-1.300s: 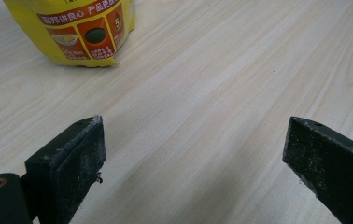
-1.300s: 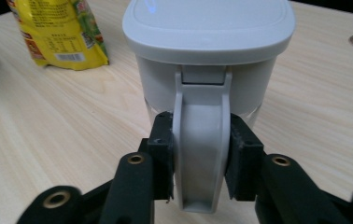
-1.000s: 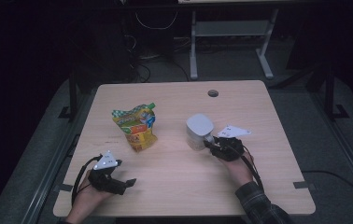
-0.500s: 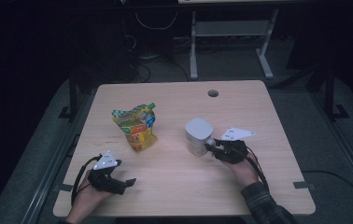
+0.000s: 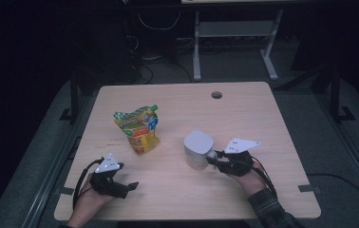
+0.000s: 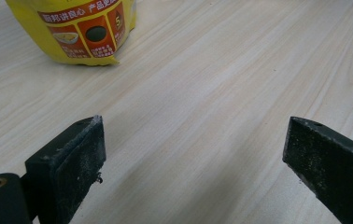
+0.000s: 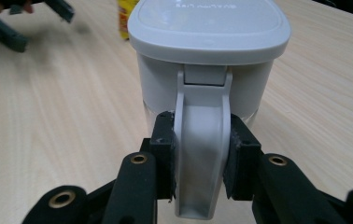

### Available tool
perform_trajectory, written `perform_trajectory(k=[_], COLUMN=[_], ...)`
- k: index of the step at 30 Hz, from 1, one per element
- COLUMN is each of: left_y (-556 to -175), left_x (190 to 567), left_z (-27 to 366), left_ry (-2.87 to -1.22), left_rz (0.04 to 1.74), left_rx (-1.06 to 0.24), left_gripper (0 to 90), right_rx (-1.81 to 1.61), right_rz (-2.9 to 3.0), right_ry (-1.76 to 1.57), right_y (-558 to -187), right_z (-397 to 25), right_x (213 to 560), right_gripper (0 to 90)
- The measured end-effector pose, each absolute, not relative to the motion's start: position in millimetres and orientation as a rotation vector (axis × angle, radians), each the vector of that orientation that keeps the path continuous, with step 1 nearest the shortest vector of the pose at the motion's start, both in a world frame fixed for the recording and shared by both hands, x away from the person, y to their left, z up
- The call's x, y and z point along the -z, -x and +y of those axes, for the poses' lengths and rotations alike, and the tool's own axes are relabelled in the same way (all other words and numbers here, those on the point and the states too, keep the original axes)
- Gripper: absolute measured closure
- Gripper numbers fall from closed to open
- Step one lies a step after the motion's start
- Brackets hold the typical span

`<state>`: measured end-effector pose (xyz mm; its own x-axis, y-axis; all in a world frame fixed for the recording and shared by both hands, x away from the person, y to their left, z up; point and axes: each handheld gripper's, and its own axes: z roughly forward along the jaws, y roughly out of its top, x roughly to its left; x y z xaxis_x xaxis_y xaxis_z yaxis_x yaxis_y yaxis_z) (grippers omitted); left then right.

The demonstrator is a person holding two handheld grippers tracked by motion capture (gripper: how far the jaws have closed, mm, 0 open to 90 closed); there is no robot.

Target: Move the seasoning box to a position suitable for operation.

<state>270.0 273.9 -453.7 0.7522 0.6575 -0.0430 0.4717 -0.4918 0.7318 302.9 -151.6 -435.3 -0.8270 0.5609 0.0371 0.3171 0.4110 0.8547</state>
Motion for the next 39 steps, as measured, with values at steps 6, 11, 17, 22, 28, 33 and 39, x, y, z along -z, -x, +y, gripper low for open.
perform_trajectory(k=[6, 11, 17, 22, 28, 33, 39], left_y=[-270, -270, -270, -269, -269, -269, -269], left_x=[454, 454, 455, 456, 456, 456, 455], left_z=[273, 272, 271, 270, 269, 269, 270], left_ry=[-2.182, -2.193, -2.194, -2.192, -2.186, -2.187, -2.199], left_rz=[0.842, 0.832, 0.836, 0.837, 0.842, 0.840, 0.832], left_rx=[-0.307, -0.307, -0.299, -0.292, -0.290, -0.290, -0.294], left_gripper=[5.3, 5.3, 5.3, 5.3, 5.3, 5.3, 5.3], right_rx=[-1.407, -1.438, -1.469, -1.466, -1.476, -1.468, -1.459], right_rz=[2.466, 2.506, 2.548, 2.570, 2.575, 2.548, 2.540], right_ry=[-0.705, -0.637, -0.557, -0.533, -0.553, -0.661, -0.664], right_y=[-291, -282, -271, -268, -269, -264, -262], right_z=[-150, -148, -146, -146, -147, -158, -162], right_x=[436, 437, 438, 440, 441, 438, 438], right_gripper=[69.0, 68.9, 68.9, 68.6, 61.6, 56.2, 59.5])
